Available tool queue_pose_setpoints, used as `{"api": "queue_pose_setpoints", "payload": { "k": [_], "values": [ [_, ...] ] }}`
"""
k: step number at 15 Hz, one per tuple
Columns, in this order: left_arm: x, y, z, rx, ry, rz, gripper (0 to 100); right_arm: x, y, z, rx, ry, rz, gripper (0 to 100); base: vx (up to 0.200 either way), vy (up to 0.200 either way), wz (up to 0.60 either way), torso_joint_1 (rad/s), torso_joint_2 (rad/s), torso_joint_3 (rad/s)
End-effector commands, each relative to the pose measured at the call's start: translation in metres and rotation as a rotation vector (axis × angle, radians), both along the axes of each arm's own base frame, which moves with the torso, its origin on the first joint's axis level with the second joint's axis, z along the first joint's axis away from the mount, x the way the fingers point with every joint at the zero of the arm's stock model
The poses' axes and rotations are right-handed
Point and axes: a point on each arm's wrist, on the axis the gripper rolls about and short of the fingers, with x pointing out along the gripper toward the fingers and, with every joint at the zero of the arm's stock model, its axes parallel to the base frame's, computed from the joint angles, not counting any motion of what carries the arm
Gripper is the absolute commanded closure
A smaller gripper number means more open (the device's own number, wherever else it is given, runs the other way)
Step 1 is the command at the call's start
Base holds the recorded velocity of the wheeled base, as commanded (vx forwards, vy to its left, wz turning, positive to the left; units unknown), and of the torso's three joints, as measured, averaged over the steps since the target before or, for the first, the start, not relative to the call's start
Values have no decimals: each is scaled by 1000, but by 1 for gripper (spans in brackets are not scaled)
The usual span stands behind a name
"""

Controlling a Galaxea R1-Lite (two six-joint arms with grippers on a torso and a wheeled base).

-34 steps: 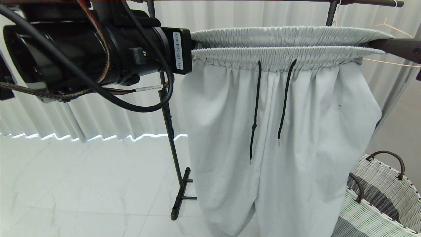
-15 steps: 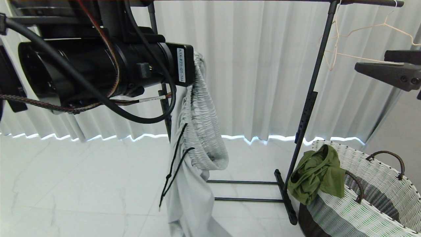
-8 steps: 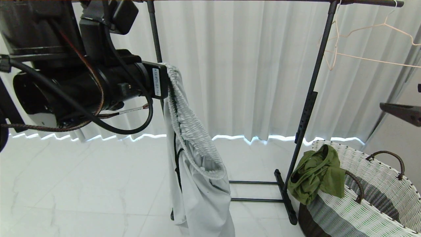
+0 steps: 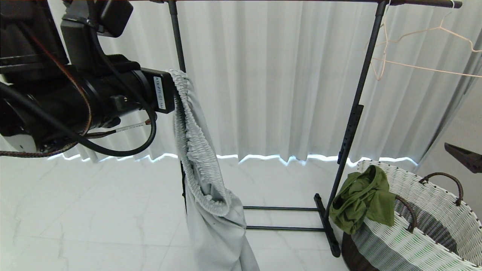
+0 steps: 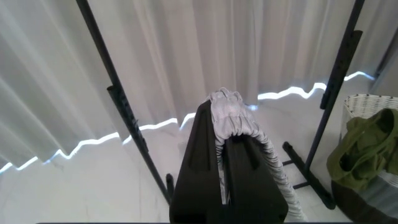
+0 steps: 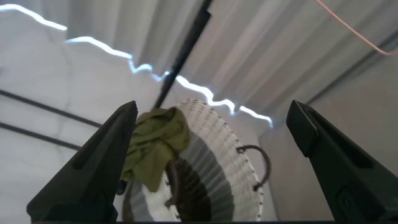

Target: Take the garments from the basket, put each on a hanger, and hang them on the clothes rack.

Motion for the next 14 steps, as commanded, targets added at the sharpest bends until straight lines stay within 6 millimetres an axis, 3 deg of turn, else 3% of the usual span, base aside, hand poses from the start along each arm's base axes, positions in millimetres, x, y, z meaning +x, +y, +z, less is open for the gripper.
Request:
{"api": "queue_pose_setpoints", "payload": {
  "k": [1,6,12,14],
  "values": [
    [-1,1,0,-1,-1,5,100,1,-3,-7,11,22,-22,0,0,0,0,0,0,0],
    [-6,4,0,0,-3,5,100,-7,-3,-4,131,6,-37,0,0,0,0,0,0,0],
    [-11,7,-5,10,9,4,100,-9,-3,-3,131,-4,-37,0,0,0,0,0,0,0],
    [-11,7,-7,13,12,4,100,-11,-3,-2,129,-11,-35,0,0,0,0,32,-251,-215]
  ]
}}
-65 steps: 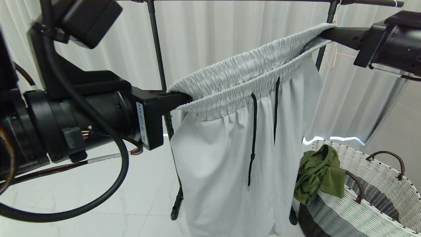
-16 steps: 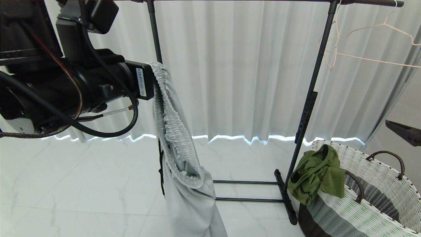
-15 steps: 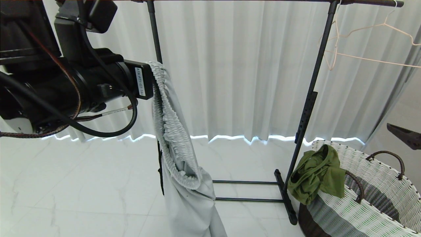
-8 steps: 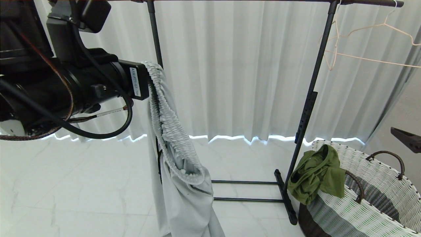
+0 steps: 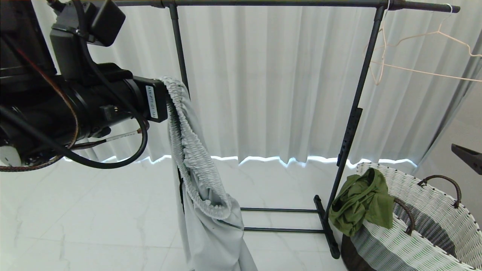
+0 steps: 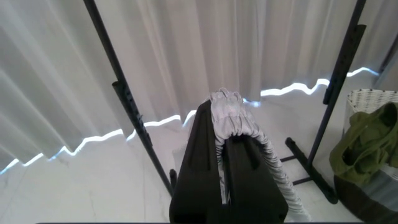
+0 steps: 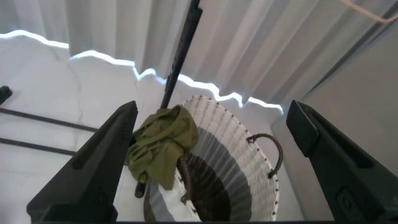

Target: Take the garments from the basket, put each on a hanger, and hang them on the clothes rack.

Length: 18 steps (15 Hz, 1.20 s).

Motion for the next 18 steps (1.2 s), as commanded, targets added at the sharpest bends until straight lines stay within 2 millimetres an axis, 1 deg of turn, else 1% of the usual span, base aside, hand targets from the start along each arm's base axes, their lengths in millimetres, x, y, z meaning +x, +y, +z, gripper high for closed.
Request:
{"api": "queue_pose_setpoints", "payload": {
  "k": [1,2,8,15,18],
  "values": [
    [-1,1,1,-2,-3,1,100,-1,0,1,-2,-5,1,0,0,0,0,61,-198,-286],
    [-1,1,0,4,-3,1,100,-2,0,1,-2,-9,1,0,0,0,0,85,-246,-310],
    [-3,2,1,6,-6,0,100,-5,0,3,-4,-19,3,0,0,0,0,124,-496,-321],
    [-6,3,2,17,-17,0,100,-5,0,4,-6,-22,4,0,0,0,0,176,-479,-299],
    [-6,3,0,34,-14,-1,100,-5,0,4,-6,-24,3,0,0,0,0,199,-497,-292]
  ]
}}
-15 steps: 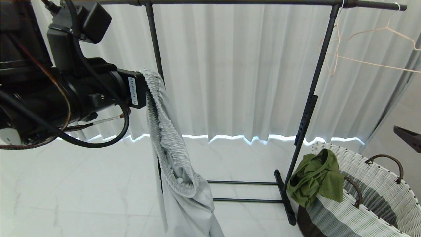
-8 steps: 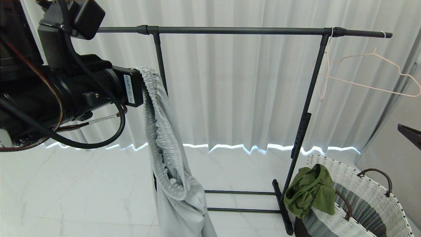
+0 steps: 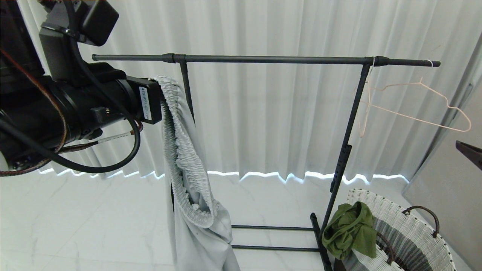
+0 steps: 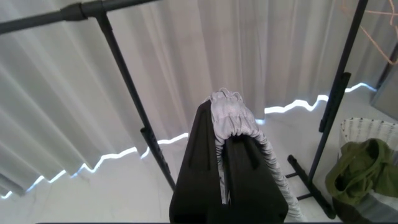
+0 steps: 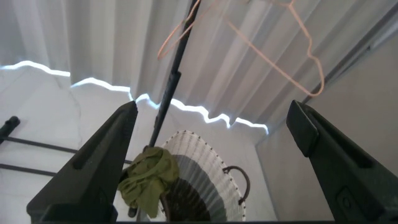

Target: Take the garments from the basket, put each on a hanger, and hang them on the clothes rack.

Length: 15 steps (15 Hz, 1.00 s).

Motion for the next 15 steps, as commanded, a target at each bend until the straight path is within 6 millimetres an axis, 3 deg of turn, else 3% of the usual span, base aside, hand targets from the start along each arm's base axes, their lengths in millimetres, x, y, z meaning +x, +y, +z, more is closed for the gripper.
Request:
{"api": "queue_pose_setpoints", "payload": {
  "k": [1,10,15],
  "values": [
    [0,0,0,4,-1,-1,100,1,0,0,0,2,-1,0,0,0,0,212,-500,-300],
    [-2,2,-1,3,0,6,100,8,1,-2,-7,22,51,0,0,0,0,239,-541,-302],
    [-9,8,-4,8,0,15,100,17,2,-7,122,94,87,0,0,0,0,60,-127,-70]
  ]
}}
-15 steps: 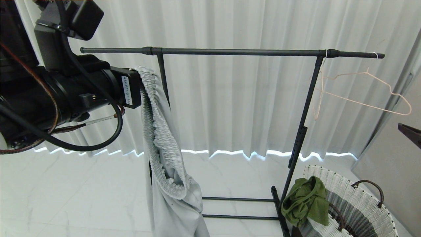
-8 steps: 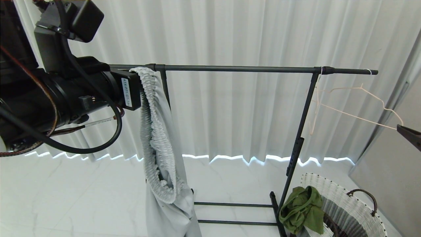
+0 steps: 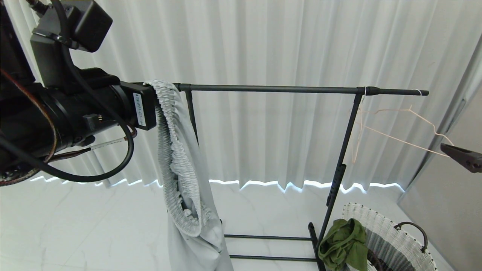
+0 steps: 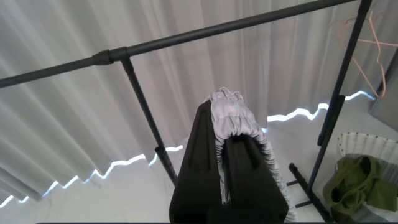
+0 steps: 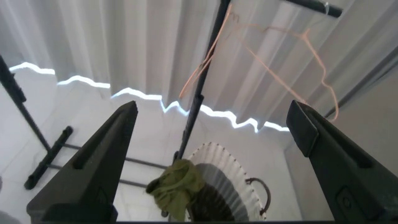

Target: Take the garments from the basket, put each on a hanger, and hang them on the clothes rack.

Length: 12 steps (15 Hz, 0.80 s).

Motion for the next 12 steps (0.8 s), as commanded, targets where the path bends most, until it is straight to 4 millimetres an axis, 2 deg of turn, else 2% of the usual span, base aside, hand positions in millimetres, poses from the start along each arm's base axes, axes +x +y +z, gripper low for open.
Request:
{"api": "queue_pose_setpoints", "payload": {
  "k": [1,6,9,12],
  "values": [
    [-2,4,1,9,-9,12,100,5,-1,-2,3,15,-2,0,0,0,0,0,0,0],
    [-6,7,1,20,-42,11,100,6,-1,0,4,10,-4,0,0,0,0,0,0,0],
    [-2,15,-7,69,-26,47,100,7,-1,0,3,11,-1,0,0,0,0,0,0,0],
    [-1,15,-11,82,-14,50,100,6,-1,1,2,5,-2,0,0,-200,0,-1,-2,2]
  ]
}}
